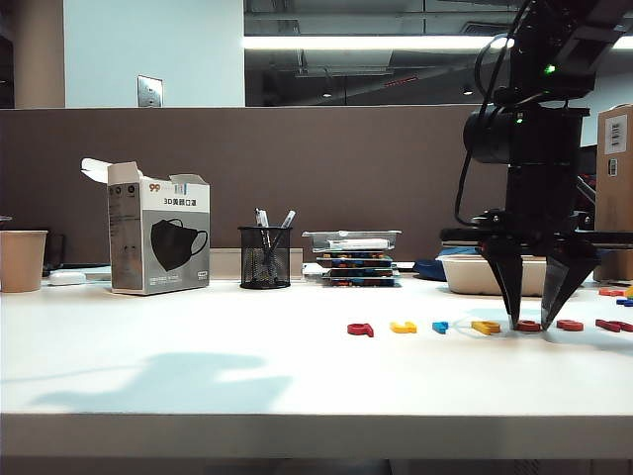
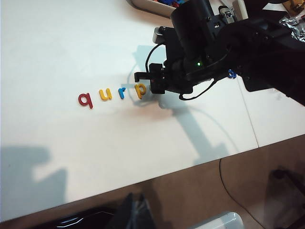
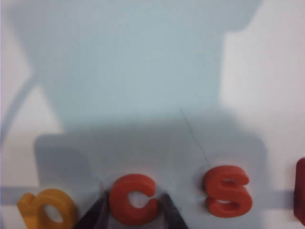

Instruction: Select the appropriate letters from the row of letter magnets placed on the table to arrange into the word "cup".

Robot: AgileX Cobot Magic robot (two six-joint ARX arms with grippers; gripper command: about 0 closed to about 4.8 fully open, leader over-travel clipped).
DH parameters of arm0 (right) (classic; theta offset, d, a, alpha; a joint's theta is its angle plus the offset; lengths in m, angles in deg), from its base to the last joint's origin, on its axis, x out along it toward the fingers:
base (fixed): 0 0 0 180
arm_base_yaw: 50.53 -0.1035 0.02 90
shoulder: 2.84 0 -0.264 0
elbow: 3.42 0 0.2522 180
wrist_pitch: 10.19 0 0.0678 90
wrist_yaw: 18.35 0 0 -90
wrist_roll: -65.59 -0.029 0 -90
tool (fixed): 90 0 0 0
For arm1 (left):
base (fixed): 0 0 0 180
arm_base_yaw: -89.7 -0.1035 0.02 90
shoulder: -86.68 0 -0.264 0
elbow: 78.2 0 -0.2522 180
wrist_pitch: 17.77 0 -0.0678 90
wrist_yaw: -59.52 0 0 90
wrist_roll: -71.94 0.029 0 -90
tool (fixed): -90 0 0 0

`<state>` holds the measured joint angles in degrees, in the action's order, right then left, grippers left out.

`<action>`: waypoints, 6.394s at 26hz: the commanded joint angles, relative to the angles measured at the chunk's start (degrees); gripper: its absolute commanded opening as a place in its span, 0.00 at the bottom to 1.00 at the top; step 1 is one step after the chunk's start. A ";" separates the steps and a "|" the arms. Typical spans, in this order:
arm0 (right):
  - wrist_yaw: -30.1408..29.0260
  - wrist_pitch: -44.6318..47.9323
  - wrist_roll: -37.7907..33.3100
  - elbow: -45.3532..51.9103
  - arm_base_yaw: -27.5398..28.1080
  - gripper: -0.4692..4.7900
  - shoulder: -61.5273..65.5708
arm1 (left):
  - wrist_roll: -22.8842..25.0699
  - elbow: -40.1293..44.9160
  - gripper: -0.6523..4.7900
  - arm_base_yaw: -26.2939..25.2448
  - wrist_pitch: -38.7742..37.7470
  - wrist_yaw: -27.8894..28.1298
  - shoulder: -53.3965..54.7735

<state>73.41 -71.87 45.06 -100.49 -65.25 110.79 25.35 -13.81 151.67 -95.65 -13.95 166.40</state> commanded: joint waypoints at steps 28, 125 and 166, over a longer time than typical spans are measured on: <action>-0.83 0.20 4.79 0.42 -0.17 0.36 0.74 | -0.15 -0.20 0.11 0.02 0.37 0.17 -0.15; 1.57 -1.44 -6.95 9.29 -20.20 0.29 -26.45 | -0.15 -0.20 0.11 0.02 0.37 0.15 -0.15; -3.39 12.66 -7.19 23.12 -20.90 0.40 -14.99 | -0.15 -0.20 0.11 0.02 0.37 0.17 -0.15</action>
<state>69.97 -57.69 38.15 -77.72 -86.13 95.40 25.35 -13.81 151.65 -95.65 -13.95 166.40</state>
